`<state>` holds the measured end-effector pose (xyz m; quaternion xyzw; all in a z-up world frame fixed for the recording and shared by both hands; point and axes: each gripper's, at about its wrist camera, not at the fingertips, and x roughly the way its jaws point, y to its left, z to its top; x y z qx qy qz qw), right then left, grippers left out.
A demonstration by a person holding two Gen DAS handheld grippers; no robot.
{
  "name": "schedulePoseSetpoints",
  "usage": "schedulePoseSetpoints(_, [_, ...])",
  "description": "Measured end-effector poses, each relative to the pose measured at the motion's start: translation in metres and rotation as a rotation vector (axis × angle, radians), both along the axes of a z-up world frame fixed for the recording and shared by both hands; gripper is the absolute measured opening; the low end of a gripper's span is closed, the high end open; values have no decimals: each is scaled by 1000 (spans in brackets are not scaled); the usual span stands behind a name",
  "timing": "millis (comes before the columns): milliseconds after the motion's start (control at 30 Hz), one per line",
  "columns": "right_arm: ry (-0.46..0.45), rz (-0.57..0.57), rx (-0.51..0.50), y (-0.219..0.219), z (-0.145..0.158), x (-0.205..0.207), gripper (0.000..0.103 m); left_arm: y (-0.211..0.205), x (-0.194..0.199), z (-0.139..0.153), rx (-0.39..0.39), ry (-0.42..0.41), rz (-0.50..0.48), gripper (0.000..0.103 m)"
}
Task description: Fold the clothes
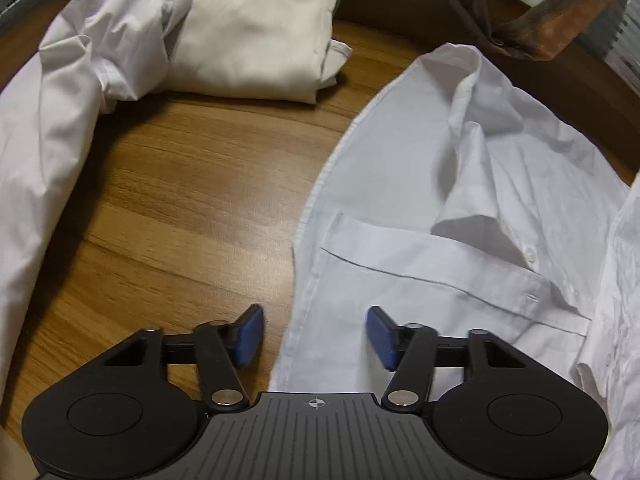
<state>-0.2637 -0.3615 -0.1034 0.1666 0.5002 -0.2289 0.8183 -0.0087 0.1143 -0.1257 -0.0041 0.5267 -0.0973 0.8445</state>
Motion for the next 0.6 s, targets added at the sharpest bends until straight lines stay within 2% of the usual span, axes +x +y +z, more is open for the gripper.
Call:
schedulePoseSetpoints(33, [6, 2, -1, 2, -1, 0, 42, -1, -1, 1, 6, -8, -5, 22])
schedulePoseSetpoints(67, [11, 5, 0, 3, -3, 0, 42, -2, -2, 3, 17, -18, -9, 4])
schedulePoseSetpoints(167, [26, 13, 3, 5, -7, 0, 42, -4, -9, 12, 70, -70, 9, 3])
schedulePoseSetpoints(267, [38, 27, -3, 2, -11, 0, 42, -6, -15, 14, 136, -81, 54, 3])
schedulePoseSetpoints(367, [47, 30, -9, -7, -14, -2, 42, -10, -17, 10, 217, -65, 89, 8])
schedulePoseSetpoints(400, [46, 29, -12, -11, -14, -3, 42, -8, -18, 11, 221, -67, 107, 15])
schedulePoseSetpoints(433, [42, 28, -14, -17, -13, -4, 42, -4, -19, 14, 189, -83, 123, 20])
schedulePoseSetpoints(500, [27, 16, -17, -26, -10, -5, 42, 2, -21, 26, 109, -139, 146, 39])
schedulePoseSetpoints(600, [-10, -16, -7, -37, -4, -4, 42, 1, -13, 39, 28, -186, 143, 43])
